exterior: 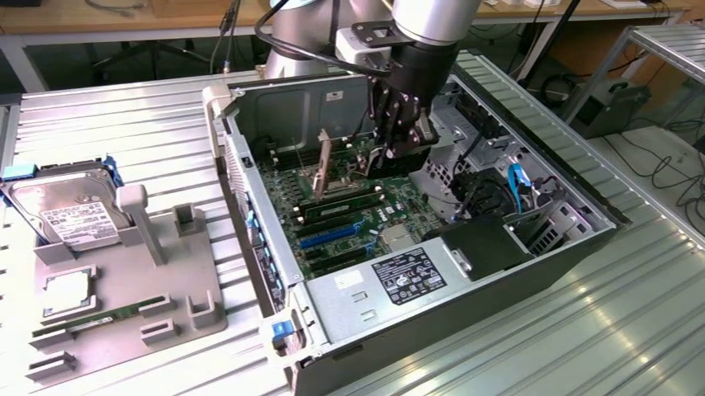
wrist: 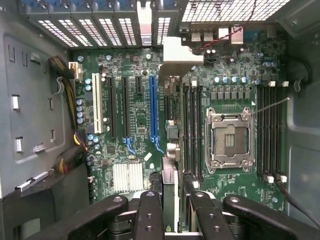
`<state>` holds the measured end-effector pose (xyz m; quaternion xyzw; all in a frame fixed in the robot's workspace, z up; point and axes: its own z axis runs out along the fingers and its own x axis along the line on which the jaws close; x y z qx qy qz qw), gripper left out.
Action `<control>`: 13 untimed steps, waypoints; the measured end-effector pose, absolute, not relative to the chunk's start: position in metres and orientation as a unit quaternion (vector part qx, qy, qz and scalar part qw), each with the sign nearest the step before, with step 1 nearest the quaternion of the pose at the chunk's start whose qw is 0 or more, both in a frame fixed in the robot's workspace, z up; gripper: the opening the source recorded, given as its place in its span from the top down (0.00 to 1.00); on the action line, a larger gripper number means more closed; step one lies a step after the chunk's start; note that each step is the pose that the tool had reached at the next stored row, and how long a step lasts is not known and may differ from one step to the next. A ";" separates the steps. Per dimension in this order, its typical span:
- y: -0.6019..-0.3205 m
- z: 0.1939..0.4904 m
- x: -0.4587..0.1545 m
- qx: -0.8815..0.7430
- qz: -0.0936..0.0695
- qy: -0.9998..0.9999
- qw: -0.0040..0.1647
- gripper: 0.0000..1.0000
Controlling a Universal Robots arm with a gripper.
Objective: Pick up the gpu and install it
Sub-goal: 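Insert the gpu into the slot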
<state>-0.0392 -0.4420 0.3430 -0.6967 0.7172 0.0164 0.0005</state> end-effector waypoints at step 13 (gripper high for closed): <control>-0.451 0.341 -0.047 -0.697 0.016 0.717 0.001 0.74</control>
